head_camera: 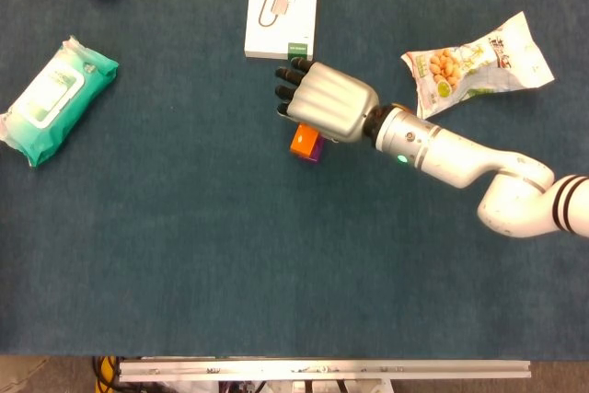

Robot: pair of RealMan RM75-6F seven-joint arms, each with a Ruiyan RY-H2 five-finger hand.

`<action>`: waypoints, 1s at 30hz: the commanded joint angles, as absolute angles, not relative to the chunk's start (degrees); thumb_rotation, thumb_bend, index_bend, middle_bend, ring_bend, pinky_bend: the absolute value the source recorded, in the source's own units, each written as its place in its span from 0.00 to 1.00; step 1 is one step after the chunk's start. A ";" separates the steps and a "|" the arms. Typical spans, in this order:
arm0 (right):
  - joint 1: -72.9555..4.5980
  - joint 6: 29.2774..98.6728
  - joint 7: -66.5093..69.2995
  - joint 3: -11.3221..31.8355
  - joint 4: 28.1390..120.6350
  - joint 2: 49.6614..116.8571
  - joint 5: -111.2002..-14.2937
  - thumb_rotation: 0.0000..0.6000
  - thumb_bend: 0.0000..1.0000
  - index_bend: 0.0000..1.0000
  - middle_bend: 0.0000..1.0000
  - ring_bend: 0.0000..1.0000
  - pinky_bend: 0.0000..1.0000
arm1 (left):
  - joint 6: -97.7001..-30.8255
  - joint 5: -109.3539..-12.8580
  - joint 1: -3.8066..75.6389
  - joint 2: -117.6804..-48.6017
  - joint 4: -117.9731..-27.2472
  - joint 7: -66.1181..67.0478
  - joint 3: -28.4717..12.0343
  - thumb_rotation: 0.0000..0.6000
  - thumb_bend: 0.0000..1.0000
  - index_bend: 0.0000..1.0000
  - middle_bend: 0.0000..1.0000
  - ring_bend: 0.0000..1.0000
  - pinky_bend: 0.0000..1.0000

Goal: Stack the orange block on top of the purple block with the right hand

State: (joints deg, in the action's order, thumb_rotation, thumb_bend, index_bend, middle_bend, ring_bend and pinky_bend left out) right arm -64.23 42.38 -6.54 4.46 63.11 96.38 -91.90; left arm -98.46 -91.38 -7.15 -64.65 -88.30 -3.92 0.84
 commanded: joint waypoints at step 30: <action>-67.50 44.59 2.37 -0.39 53.89 99.56 -97.46 1.00 0.19 0.59 0.36 0.17 0.23 | -98.07 -90.72 -7.43 -64.94 -88.96 -2.32 0.41 1.00 0.23 0.24 0.27 0.26 0.16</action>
